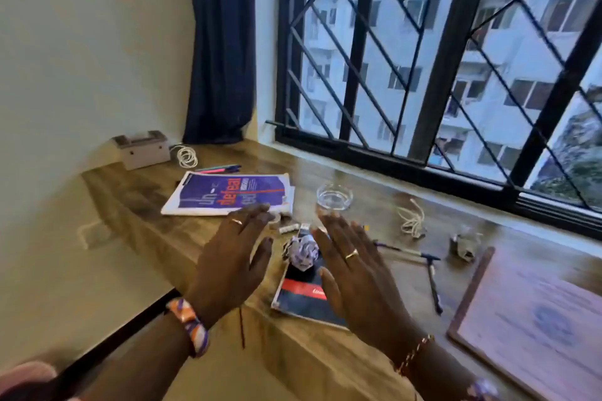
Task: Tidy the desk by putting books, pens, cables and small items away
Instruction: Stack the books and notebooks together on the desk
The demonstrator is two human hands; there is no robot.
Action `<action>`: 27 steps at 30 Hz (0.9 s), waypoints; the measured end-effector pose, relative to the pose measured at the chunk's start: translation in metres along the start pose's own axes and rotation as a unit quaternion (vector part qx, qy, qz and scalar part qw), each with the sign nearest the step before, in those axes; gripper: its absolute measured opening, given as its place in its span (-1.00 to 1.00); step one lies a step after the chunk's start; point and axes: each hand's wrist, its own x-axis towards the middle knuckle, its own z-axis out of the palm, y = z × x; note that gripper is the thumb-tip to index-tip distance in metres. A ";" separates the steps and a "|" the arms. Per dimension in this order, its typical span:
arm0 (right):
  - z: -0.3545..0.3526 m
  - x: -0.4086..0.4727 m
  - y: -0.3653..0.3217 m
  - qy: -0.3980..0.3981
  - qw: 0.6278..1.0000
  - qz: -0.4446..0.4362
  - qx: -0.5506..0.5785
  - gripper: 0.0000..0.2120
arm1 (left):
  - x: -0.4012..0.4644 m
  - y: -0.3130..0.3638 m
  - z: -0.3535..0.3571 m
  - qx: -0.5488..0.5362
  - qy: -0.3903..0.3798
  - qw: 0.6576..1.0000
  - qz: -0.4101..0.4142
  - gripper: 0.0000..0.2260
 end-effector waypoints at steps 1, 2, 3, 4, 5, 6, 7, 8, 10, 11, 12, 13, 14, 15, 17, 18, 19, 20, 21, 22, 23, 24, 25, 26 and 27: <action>0.002 -0.003 -0.005 -0.005 1.000 0.006 0.010 -0.48 | -0.007 -0.004 -0.001 -0.002 -0.009 1.000 -0.005 -0.70; 0.007 -0.006 -0.012 -0.009 1.000 0.002 0.019 -0.49 | -0.016 -0.009 -0.004 -0.004 -0.029 0.999 -0.016 -0.69; 0.012 -0.014 -0.021 -0.022 0.999 0.001 0.023 -0.48 | -0.029 -0.015 -0.005 -0.004 -0.054 0.998 -0.033 -0.68; 0.017 -0.021 -0.029 -0.039 0.999 0.000 0.020 -0.48 | -0.040 -0.020 -0.005 -0.005 -0.082 0.995 -0.057 -0.66; 0.022 -0.026 -0.037 -0.053 0.998 -0.009 0.017 -0.46 | -0.051 -0.025 -0.006 -0.005 -0.107 0.991 -0.079 -0.62; 0.026 -0.030 -0.044 -0.073 0.997 -0.021 0.015 -0.43 | -0.060 -0.030 -0.005 -0.001 -0.129 0.986 -0.104 -0.58; 0.029 -0.030 -0.050 -0.092 0.995 -0.035 0.016 -0.41 | -0.066 -0.038 -0.004 -0.004 -0.149 0.980 -0.134 -0.53; 0.030 -0.029 -0.053 -0.109 0.992 -0.054 0.015 -0.42 | -0.070 -0.045 -0.005 -0.010 -0.161 0.973 -0.167 -0.48; 0.036 -0.022 -0.055 -0.133 0.986 -0.095 0.027 -0.51 | -0.072 -0.062 -0.008 -0.010 -0.185 0.957 -0.223 -0.43; 0.041 -0.018 -0.054 -0.145 0.983 -0.109 0.036 -0.59 | -0.070 -0.071 -0.011 0.000 -0.198 0.949 -0.244 -0.44; 0.047 -0.012 -0.052 -0.165 0.978 -0.115 0.047 -0.66 | -0.066 -0.082 -0.013 0.010 -0.209 0.944 -0.256 -0.47; 0.054 -0.006 -0.050 -0.186 0.974 -0.118 0.056 -0.72 | -0.061 -0.093 -0.014 0.024 -0.210 0.944 -0.252 -0.49; 0.061 0.001 -0.048 -0.204 0.970 -0.117 0.063 -0.76 | -0.056 -0.105 -0.014 0.040 -0.205 0.948 -0.241 -0.51; 0.071 0.009 -0.047 -0.215 0.968 -0.114 0.066 -0.79 | -0.049 -0.118 -0.013 0.057 -0.205 0.950 -0.229 -0.52; 0.093 0.027 -0.046 -0.217 0.969 -0.099 0.065 -0.77 | -0.034 -0.144 -0.008 0.079 -0.224 0.949 -0.210 -0.54; 0.105 0.037 -0.046 -0.218 0.970 -0.086 0.065 -0.75 | -0.024 -0.155 -0.004 0.078 -0.235 0.947 -0.203 -0.55; 0.116 0.046 -0.045 -0.217 0.972 -0.067 0.062 -0.70 | -0.015 -0.164 0.002 0.074 -0.245 0.946 -0.200 -0.54; 0.130 0.057 -0.045 -0.224 0.973 -0.043 0.048 -0.63 | -0.004 -0.175 0.009 0.076 -0.256 0.944 -0.192 -0.53; 0.145 0.066 -0.045 -0.233 0.972 -0.019 0.029 -0.55 | 0.006 -0.185 0.017 0.089 -0.271 0.941 -0.180 -0.51; 0.160 0.075 -0.045 -0.249 0.969 0.002 0.008 -0.48 | 0.016 -0.194 0.027 0.106 -0.289 0.937 -0.165 -0.50; 0.175 0.082 -0.045 -0.264 0.964 0.019 -0.014 -0.45 | 0.026 -0.201 0.038 0.117 -0.309 0.932 -0.150 -0.49; 0.187 0.087 -0.045 -0.279 0.959 0.037 -0.035 -0.44 | 0.034 -0.207 0.048 0.124 -0.329 0.926 -0.139 -0.47; 0.199 0.092 -0.044 -0.290 0.954 0.056 -0.057 -0.45 | 0.043 -0.214 0.060 0.127 -0.347 0.921 -0.123 -0.46; 0.210 0.095 -0.042 -0.304 0.947 0.076 -0.076 -0.46 | 0.052 -0.221 0.071 0.129 -0.363 0.917 -0.102 -0.44; 0.218 0.096 -0.039 -0.312 0.941 0.092 -0.091 -0.46 | 0.061 -0.227 0.082 0.134 -0.374 0.915 -0.077 -0.43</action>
